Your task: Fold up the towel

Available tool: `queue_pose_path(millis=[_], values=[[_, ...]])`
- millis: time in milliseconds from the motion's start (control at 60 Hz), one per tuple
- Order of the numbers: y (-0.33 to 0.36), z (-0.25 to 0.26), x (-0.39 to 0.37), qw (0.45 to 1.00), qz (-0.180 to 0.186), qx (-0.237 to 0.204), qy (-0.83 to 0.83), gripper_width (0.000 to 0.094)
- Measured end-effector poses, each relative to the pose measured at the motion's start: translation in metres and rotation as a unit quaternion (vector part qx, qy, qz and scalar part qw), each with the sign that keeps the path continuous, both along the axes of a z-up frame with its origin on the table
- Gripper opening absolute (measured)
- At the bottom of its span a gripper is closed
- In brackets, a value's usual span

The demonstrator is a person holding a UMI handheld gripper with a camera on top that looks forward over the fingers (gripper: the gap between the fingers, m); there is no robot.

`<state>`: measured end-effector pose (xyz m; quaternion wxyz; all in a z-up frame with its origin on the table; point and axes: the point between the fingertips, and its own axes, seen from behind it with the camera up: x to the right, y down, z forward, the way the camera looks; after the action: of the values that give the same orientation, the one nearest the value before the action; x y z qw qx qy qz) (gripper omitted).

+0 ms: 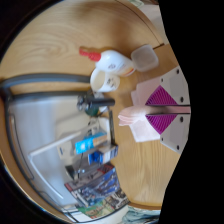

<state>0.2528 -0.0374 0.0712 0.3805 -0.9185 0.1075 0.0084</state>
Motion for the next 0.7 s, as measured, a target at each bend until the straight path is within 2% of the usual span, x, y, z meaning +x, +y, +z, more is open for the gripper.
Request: queue_pose_path(millis=[33, 50, 83, 100, 133, 150, 167, 200, 217, 233, 267, 367, 517, 700], values=[[-0.001, -0.009, 0.016, 1.000, -0.010, -0.005, -0.003, 0.0080], [-0.001, -0.014, 0.023, 1.000, -0.014, -0.009, -0.005, 0.0152], [-0.003, -0.024, 0.037, 1.000, -0.022, -0.016, -0.013, 0.0167], [-0.004, -0.029, 0.045, 0.999, -0.027, -0.020, -0.019, 0.0254], [-0.009, -0.039, 0.058, 0.998, -0.037, -0.033, -0.034, 0.0328], [-0.011, -0.043, 0.064, 0.998, -0.040, -0.039, -0.041, 0.0355], [-0.013, -0.047, 0.070, 0.997, -0.043, -0.044, -0.048, 0.0343], [-0.015, -0.052, 0.080, 0.996, -0.049, -0.050, -0.059, 0.0401], [-0.016, -0.054, 0.083, 0.995, -0.050, -0.051, -0.064, 0.0475], [-0.016, -0.054, 0.085, 0.995, -0.050, -0.051, -0.066, 0.0452], [-0.017, -0.053, 0.085, 0.995, -0.049, -0.049, -0.066, 0.0493], [-0.017, -0.034, 0.081, 0.997, -0.047, -0.032, -0.058, 0.0667], [-0.016, 0.035, 0.058, 0.997, -0.041, 0.023, -0.054, 0.0783], [-0.031, 0.127, -0.023, 0.995, -0.006, 0.095, -0.036, 0.0827]])
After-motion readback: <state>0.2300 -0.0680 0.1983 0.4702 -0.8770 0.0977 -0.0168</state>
